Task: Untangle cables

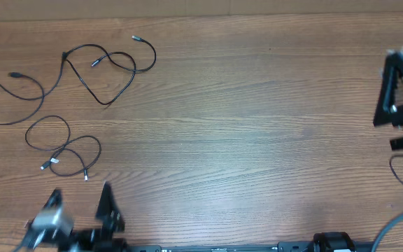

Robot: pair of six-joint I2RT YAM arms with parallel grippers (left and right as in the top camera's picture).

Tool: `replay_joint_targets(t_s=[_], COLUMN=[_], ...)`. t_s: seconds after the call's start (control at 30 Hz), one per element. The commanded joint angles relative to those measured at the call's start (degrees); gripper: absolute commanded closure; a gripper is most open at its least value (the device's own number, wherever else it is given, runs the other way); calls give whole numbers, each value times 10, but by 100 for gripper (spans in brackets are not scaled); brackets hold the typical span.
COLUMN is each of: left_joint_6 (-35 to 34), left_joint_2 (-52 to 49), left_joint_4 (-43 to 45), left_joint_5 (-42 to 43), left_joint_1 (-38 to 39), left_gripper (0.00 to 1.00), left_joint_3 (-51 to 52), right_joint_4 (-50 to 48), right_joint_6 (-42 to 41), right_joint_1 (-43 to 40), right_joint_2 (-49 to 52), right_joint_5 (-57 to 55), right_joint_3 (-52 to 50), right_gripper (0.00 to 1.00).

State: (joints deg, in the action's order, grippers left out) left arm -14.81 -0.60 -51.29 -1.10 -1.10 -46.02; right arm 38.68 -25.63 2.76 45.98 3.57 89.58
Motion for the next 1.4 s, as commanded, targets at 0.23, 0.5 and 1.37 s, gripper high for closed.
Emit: replay_joint_targets(t_s=[0.23, 0.5, 1.37], left_joint_6=[-2, -1, 75], left_joint_2=[3, 3, 2], left_joint_4=[344, 506, 468], left_joint_5=[6, 7, 9], left_joint_1=[0, 0, 0], left_gripper=[0, 0, 1], left_joint_3=[312, 459, 457], right_joint_4=[0, 1, -138], right_joint_6=[3, 3, 4], right_joint_1=[-24, -121, -76], right_joint_2=[-52, -78, -152], right_joint_5=[52, 107, 165], right_joint_3=[4, 4, 5], right_gripper=[0, 0, 0])
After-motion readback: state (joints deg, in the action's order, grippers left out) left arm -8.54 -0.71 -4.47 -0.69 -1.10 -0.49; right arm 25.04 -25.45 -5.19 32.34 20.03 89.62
